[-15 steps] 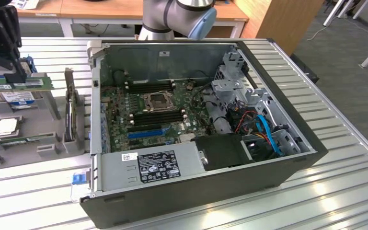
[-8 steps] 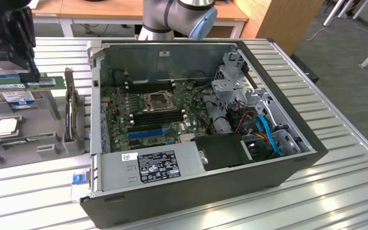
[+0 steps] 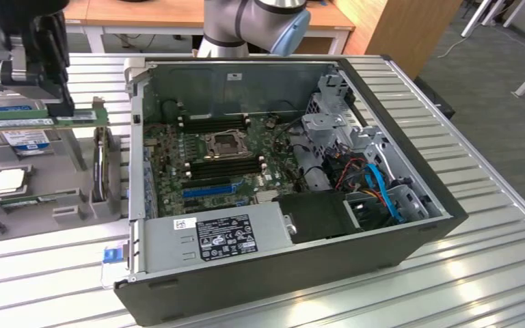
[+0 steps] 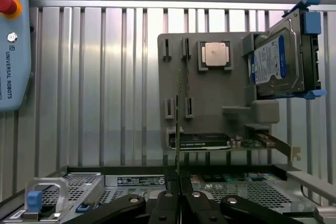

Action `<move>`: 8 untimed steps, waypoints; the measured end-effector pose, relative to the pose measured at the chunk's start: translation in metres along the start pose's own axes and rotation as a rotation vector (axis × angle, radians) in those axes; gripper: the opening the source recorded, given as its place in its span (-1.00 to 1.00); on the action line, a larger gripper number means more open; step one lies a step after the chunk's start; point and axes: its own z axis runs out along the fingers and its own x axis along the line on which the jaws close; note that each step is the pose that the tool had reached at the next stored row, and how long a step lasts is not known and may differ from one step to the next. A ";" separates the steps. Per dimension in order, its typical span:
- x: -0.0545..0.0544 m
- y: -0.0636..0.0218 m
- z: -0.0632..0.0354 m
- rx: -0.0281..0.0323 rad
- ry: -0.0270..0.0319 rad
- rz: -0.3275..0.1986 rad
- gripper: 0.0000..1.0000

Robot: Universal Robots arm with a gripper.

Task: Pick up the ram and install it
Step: 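Pick up the ram and move it above insertion slot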

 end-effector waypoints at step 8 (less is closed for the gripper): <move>-0.001 -0.0268 -0.0013 -0.0011 0.0000 0.000 -0.76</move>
